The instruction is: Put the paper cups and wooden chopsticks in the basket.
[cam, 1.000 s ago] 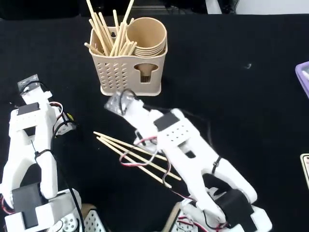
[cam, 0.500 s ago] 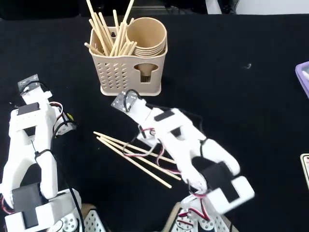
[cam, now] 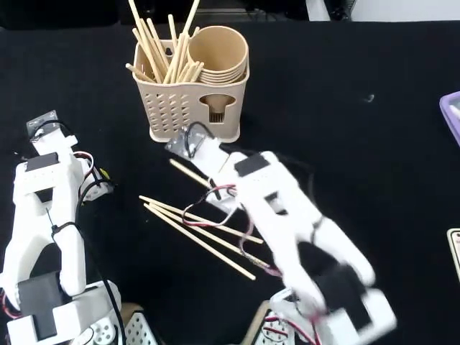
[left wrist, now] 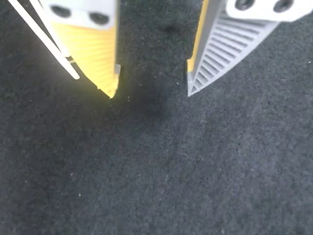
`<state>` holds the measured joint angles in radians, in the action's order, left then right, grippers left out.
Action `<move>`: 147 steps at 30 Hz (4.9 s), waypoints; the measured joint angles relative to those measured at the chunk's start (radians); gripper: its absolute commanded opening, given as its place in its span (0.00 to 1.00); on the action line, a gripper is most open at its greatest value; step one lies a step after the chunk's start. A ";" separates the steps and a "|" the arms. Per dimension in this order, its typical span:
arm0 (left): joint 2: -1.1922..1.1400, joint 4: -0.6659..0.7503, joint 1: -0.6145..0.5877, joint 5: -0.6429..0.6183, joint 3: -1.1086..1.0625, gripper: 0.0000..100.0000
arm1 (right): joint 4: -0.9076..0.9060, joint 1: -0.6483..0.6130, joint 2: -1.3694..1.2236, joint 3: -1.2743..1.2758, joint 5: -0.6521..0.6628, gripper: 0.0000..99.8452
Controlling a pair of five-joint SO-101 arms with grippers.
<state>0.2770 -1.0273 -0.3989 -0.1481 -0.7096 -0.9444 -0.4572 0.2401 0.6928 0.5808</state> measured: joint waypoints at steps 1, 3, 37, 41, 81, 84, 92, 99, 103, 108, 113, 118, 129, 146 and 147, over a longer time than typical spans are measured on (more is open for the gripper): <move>0.000 0.000 0.000 0.000 0.000 0.22 | -0.018 0.000 0.064 0.000 0.002 0.01; 0.000 0.000 0.000 0.000 0.000 0.22 | -0.031 -0.002 0.192 -0.008 -0.009 0.01; 0.000 0.000 0.000 0.000 0.000 0.22 | 1.191 -0.080 -0.256 -0.453 -0.499 0.01; 0.000 0.000 0.000 0.000 0.000 0.22 | 1.125 -0.069 -0.269 -0.456 -0.500 0.10; 0.000 0.000 0.000 0.000 0.000 0.22 | 0.146 -0.269 -0.086 0.195 -0.270 0.24; 0.000 0.000 0.000 0.000 0.000 0.22 | 0.146 -0.269 -0.164 0.147 -0.267 0.23; 0.000 0.000 0.000 0.000 0.000 0.22 | 0.135 -0.259 -0.230 0.068 -0.238 0.01; 0.000 0.000 0.000 0.000 0.000 0.22 | 0.138 -0.236 -0.232 0.054 -0.141 0.01; 0.000 0.000 0.000 0.000 0.000 0.22 | 0.052 -0.206 -0.121 0.055 -0.120 0.01; 0.000 0.000 0.000 0.000 0.000 0.22 | -0.035 -0.167 0.144 0.057 -0.098 0.01; 0.000 0.000 0.000 0.000 0.000 0.22 | -0.005 -0.132 0.440 0.046 -0.097 0.01; 0.000 0.000 0.000 0.000 0.000 0.22 | 0.284 -0.126 0.600 -0.020 -0.164 0.01; 0.000 0.000 0.000 0.000 0.000 0.22 | 0.991 -0.121 0.227 -0.284 -0.430 0.01; 0.000 0.000 0.000 0.000 0.000 0.22 | 1.014 -0.086 -0.361 -0.715 -0.436 0.01; 0.000 0.000 0.000 0.000 0.000 0.22 | 1.014 -0.077 -0.361 -0.698 -0.436 0.01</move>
<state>0.2770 -1.0273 -0.3989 -0.1481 -0.7096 0.0698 -0.5340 -0.1204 -0.0054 0.1450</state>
